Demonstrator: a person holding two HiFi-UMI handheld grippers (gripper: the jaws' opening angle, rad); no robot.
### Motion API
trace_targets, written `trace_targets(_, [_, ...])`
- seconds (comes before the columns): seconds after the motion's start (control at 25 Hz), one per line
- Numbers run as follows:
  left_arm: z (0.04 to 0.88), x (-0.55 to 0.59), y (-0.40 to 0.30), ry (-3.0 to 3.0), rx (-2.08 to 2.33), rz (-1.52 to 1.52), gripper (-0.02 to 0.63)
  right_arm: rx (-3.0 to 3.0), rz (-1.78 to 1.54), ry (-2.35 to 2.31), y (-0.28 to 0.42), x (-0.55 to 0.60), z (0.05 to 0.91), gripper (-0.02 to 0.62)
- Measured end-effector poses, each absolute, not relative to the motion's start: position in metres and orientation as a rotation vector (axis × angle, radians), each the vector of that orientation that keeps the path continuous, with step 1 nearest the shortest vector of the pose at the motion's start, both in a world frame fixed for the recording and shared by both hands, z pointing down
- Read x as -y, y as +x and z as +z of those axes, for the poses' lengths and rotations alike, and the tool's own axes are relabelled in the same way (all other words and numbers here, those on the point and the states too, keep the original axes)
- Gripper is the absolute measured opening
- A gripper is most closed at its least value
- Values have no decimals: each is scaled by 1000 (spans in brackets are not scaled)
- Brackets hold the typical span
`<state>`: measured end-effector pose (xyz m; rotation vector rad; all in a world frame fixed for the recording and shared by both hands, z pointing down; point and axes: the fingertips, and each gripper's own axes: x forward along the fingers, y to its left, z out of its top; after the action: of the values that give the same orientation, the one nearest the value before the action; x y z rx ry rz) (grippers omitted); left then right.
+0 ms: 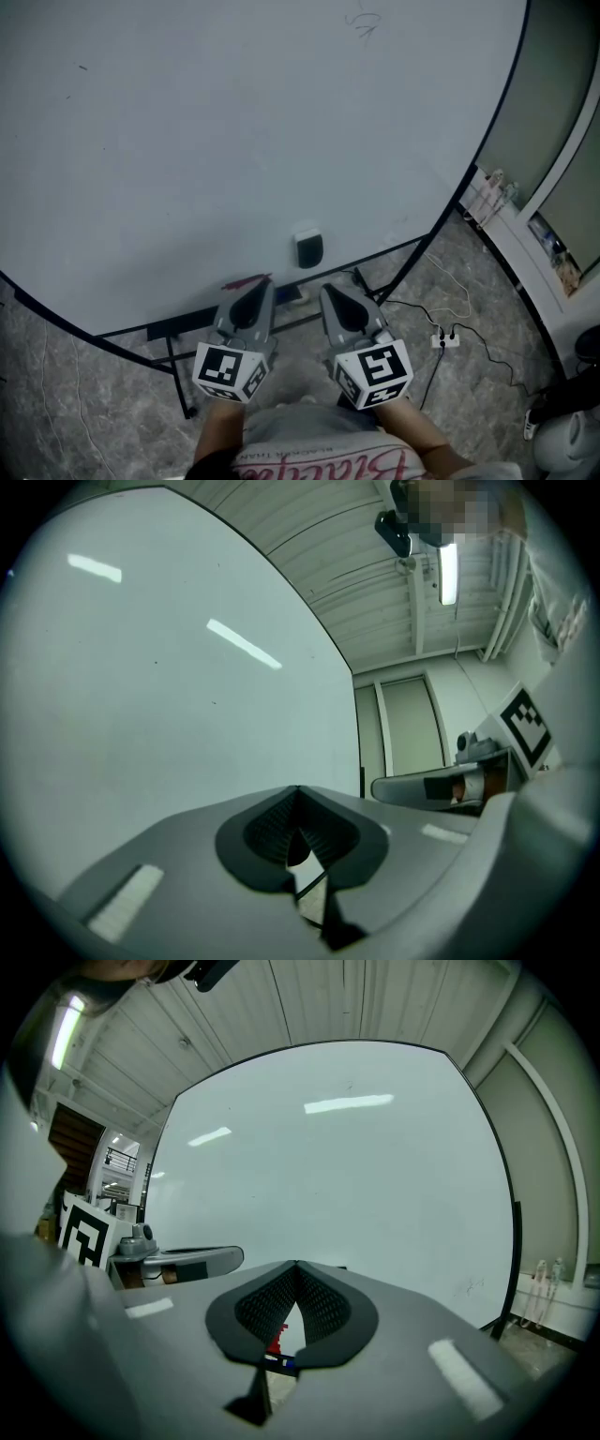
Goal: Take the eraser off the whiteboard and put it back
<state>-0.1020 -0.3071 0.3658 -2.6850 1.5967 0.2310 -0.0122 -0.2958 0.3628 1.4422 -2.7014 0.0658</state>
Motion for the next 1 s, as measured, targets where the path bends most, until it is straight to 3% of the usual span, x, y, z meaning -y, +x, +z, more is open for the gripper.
trace_targets(1.0, [367, 308, -99, -2703, -1585, 234, -2, 2658, 66, 1507, -1, 302, 365, 0])
